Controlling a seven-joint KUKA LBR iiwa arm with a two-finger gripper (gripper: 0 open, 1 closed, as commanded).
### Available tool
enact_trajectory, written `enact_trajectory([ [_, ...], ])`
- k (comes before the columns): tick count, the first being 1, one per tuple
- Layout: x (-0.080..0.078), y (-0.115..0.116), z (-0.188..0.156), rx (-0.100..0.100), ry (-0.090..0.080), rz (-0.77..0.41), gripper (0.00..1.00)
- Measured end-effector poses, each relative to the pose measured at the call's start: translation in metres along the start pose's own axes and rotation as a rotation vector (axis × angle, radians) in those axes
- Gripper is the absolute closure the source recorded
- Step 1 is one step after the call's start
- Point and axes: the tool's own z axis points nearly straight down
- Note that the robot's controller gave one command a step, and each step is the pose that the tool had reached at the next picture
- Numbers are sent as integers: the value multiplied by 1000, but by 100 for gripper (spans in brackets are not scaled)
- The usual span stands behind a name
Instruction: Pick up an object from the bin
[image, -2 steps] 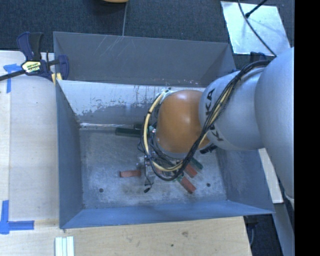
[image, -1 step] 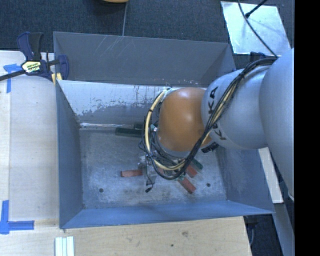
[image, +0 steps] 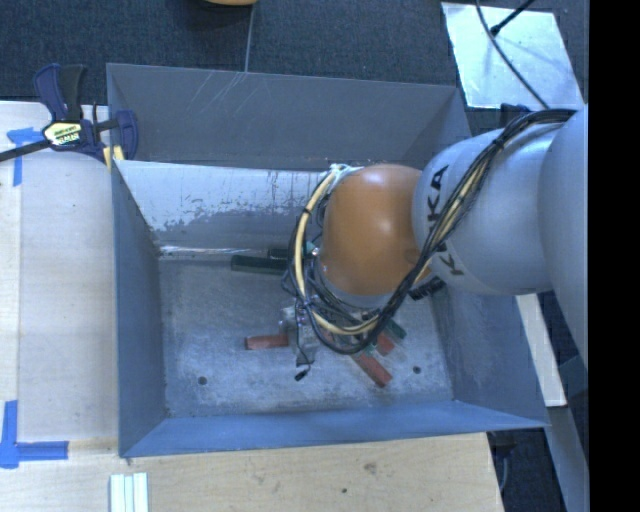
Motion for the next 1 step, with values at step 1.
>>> enact_trajectory([
  [1,-2,0,-17,0,-8,1,100],
])
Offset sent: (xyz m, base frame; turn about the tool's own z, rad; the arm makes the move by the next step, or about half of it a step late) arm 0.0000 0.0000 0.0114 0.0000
